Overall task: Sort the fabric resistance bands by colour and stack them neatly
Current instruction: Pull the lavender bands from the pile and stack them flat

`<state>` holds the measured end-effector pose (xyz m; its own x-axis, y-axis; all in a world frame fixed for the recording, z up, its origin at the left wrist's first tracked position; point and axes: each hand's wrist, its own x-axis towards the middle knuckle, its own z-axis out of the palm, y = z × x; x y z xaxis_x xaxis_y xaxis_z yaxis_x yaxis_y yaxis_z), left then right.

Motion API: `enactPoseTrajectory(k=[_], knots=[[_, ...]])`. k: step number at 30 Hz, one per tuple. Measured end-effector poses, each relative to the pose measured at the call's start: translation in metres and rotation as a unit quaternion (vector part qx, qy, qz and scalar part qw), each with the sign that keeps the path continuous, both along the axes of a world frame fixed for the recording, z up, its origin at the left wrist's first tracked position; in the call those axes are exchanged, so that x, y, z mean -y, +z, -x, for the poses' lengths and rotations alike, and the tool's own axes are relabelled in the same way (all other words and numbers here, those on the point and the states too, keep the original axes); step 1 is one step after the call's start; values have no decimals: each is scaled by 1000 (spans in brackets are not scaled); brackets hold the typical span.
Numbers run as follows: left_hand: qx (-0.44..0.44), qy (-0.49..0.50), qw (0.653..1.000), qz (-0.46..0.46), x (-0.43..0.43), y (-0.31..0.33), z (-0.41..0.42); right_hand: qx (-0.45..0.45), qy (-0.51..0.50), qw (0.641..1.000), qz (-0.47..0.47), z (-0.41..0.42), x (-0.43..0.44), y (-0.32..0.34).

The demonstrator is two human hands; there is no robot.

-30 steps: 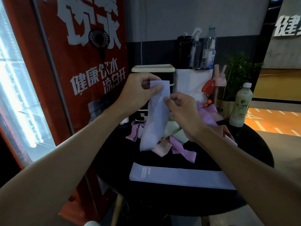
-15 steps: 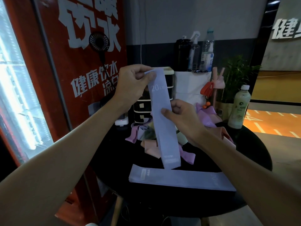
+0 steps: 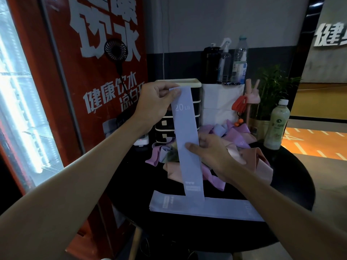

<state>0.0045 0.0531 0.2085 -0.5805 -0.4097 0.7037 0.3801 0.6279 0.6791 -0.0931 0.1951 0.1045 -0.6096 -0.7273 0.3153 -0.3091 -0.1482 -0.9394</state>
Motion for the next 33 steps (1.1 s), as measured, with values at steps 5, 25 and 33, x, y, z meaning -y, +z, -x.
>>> enactPoseTrajectory(k=[5, 25, 33], knots=[[1, 5, 1000, -29, 1, -1, -1, 33, 25, 999, -17, -1, -5, -8], [-11, 139, 975, -175, 29, -56, -19, 48, 74, 986, -143, 21, -83, -36], [-4, 143, 967, -211, 28, -97, -36, 52, -46, 990, -124, 37, -122, -45]])
